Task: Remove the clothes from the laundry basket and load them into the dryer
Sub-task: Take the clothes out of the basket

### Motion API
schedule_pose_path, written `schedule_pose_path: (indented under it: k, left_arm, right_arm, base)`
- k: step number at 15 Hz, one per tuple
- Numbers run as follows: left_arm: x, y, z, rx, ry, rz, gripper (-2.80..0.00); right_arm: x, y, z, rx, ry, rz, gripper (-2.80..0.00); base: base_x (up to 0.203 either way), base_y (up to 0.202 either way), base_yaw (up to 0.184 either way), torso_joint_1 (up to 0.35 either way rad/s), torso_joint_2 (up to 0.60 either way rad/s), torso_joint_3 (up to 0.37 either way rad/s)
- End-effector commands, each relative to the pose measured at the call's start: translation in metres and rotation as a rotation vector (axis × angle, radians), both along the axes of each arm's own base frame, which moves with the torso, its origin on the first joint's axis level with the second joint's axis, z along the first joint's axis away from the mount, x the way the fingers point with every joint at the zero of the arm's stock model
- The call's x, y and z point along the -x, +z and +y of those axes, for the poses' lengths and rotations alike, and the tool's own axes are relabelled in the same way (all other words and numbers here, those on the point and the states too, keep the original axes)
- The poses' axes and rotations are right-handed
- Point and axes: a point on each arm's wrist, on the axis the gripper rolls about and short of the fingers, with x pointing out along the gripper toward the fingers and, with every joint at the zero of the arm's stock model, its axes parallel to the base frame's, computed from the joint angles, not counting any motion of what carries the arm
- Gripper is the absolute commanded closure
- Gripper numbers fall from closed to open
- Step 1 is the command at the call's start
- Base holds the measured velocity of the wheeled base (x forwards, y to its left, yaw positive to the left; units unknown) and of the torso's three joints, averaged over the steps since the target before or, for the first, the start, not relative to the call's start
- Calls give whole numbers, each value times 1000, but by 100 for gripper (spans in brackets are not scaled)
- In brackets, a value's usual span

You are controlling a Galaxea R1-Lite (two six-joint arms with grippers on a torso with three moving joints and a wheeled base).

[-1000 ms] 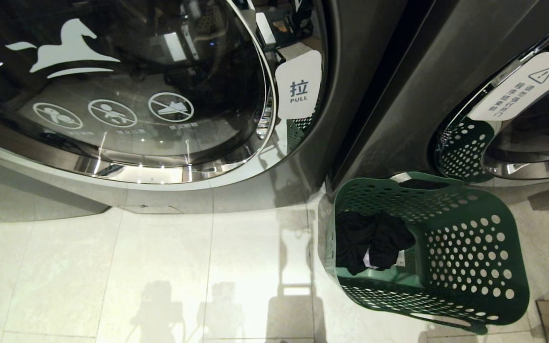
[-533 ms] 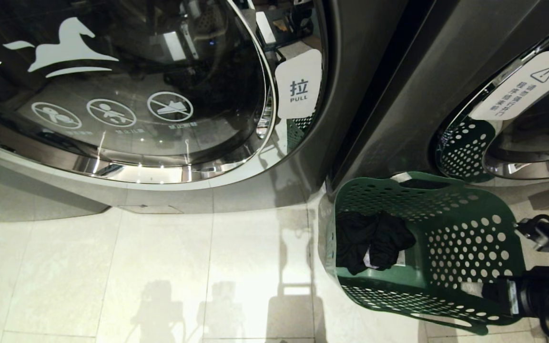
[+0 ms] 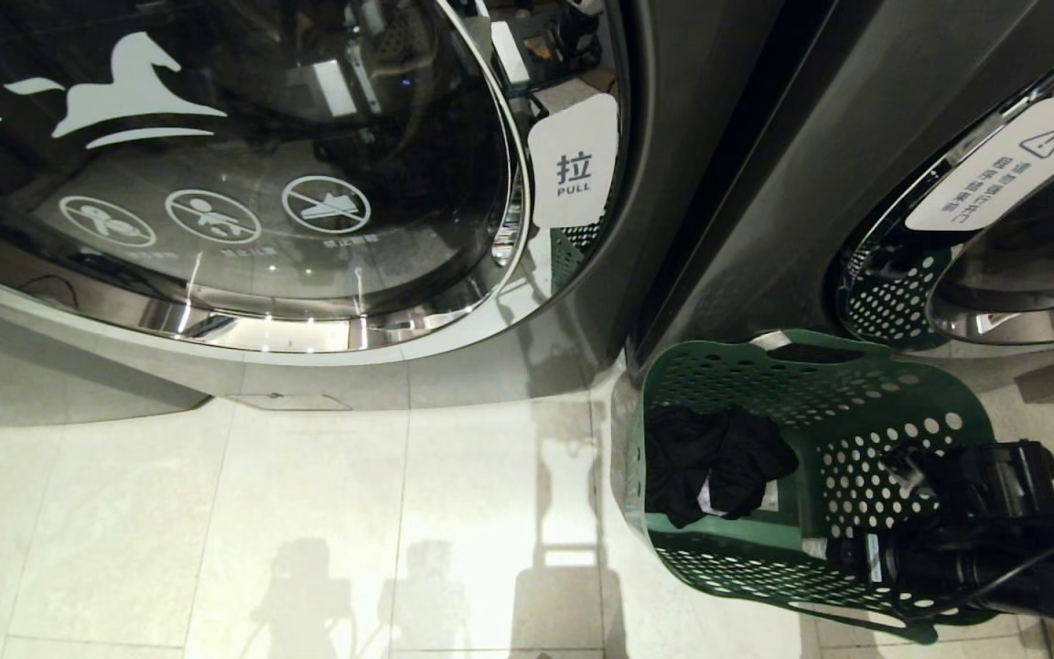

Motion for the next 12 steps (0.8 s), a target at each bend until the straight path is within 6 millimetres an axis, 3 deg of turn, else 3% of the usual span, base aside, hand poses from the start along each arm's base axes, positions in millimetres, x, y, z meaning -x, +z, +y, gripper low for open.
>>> schedule_pose_path:
  k: [1,3,6,12]
  left_arm:
    - [0,0,0,0,1,0,0]
    - [0,0,0,0,1,0,0]
    - [0,0,0,0,1,0,0]
    - [0,0,0,0,1,0,0]
  right_arm:
    - [-20,-41,-2,-2,-5,77,-280]
    - [-53,-59,-5,0,-16,26,-280]
    - [-98,-70,-15,8,-36,-67,-280]
    - [-145,-95,-24,3,-53,-134,-280]
  base:
    - [0,0,0,0,0,0]
    - [0,0,0,0,0,0]
    - [0,0,0,0,0,0]
    - [0,0,0,0,0,0]
